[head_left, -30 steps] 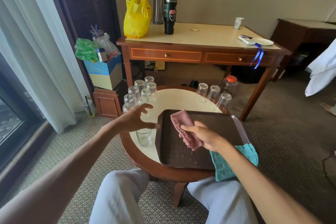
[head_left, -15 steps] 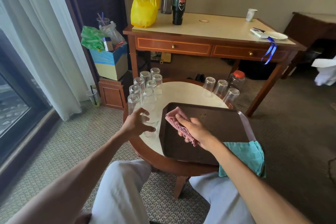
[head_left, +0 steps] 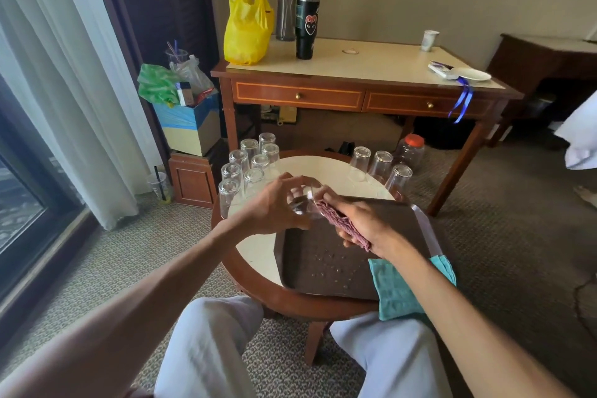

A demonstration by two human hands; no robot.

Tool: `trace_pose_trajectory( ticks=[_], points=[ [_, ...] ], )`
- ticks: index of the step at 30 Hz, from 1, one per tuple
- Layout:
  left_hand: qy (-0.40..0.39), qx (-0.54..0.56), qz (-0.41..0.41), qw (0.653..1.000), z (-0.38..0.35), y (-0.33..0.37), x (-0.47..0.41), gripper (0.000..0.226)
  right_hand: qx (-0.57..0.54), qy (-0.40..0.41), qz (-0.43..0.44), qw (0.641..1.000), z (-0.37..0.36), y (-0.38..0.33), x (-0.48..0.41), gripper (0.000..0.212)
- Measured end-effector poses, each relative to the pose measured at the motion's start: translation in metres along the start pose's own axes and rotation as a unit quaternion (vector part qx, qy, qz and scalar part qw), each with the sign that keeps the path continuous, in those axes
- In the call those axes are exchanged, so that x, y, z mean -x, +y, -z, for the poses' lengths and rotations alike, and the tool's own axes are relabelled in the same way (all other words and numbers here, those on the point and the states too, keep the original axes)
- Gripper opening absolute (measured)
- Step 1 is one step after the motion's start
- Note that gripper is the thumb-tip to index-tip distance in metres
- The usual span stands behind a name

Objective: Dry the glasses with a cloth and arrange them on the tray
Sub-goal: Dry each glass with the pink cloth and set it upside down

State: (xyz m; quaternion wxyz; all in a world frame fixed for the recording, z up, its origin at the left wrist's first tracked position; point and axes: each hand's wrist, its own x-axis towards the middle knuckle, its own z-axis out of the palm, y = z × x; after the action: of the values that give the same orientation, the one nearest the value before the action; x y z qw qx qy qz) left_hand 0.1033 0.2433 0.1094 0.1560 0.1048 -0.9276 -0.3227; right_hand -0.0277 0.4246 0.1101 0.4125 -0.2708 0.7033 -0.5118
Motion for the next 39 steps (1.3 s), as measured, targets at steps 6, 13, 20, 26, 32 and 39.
trace_pose_trajectory(
  ticks=[6, 13, 20, 26, 32, 39],
  points=[
    [-0.086, -0.077, -0.045, 0.992, -0.007, 0.027, -0.005, 0.083, 0.052, -0.096, -0.049, 0.993, 0.021, 0.003, 0.011, 0.032],
    [-0.056, 0.017, -0.029, 0.998, -0.009, 0.038, -0.006, 0.078, 0.058, -0.015, 0.006, 0.998, 0.027, 0.007, 0.009, 0.019],
    [-0.117, 0.415, 0.224, 0.874, 0.000, 0.047, -0.005, 0.047, 0.155, 0.090, 0.050, 0.983, 0.029, 0.013, -0.001, 0.037],
    [-0.063, 0.384, 0.225, 0.893, -0.011, 0.069, -0.009, 0.041, 0.268, 0.188, 0.125, 0.937, 0.037, 0.046, -0.035, 0.032],
    [-0.064, 0.456, 0.296, 0.837, -0.002, 0.068, -0.009, 0.018, 0.276, 0.155, 0.188, 0.930, 0.027, 0.020, -0.002, 0.074],
    [-0.082, 0.492, 0.308, 0.810, -0.003, 0.069, -0.012, 0.035, 0.488, 0.292, 0.249, 0.784, 0.011, -0.018, 0.038, 0.020]
  ],
)
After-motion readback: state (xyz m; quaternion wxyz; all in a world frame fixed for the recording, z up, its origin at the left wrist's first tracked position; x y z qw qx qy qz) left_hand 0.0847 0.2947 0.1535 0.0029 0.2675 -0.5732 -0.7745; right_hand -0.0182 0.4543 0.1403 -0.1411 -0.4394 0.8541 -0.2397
